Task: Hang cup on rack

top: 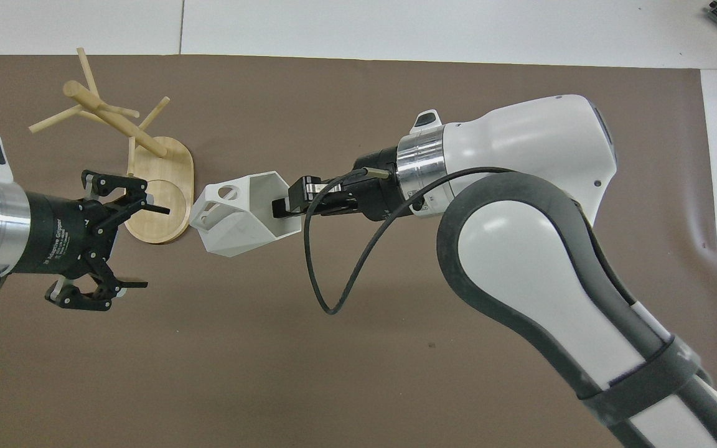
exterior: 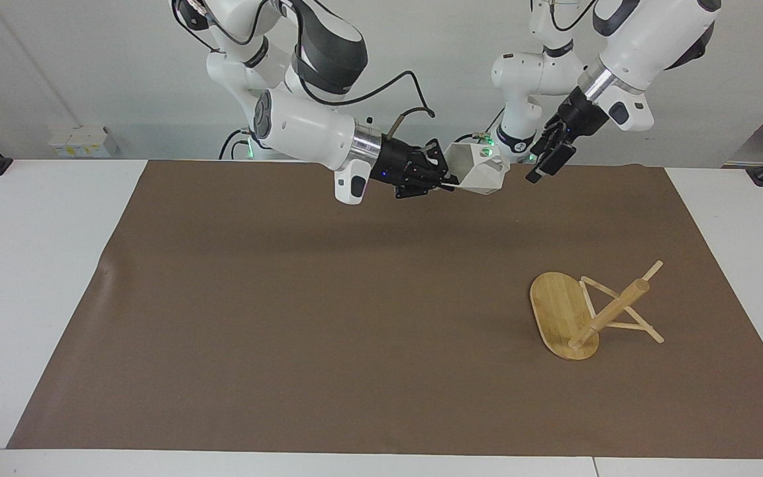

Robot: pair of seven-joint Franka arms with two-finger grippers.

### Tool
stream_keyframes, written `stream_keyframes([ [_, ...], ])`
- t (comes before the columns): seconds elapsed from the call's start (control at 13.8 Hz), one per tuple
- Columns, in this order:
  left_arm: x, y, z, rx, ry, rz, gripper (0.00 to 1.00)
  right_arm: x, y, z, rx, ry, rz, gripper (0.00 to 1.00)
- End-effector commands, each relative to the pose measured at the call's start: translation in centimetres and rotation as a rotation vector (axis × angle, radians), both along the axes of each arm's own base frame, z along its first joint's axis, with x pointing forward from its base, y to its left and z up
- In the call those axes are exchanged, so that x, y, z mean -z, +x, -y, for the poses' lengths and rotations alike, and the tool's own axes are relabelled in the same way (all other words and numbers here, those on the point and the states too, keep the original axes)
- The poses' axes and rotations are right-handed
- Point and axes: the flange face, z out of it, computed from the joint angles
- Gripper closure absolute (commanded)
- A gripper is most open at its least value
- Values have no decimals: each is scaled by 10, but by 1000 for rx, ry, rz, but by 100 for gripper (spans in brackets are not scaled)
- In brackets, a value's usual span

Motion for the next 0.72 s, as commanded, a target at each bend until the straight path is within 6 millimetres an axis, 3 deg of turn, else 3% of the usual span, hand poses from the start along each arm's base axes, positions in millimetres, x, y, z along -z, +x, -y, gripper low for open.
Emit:
stream_keyframes([
  [0.0,11,35,11,-122,-36,-170,0,-5,0,2,-11,28,5,100],
  [0.14,10,46,15,-225,-95,-254,0,-5,0,2,-10,29,1,100],
  [0.36,24,54,24,-305,-119,-328,0,-5,0,2,-9,28,1,100],
  [0.65,32,50,34,-355,-106,-395,0,-5,0,2,-9,28,1,100],
])
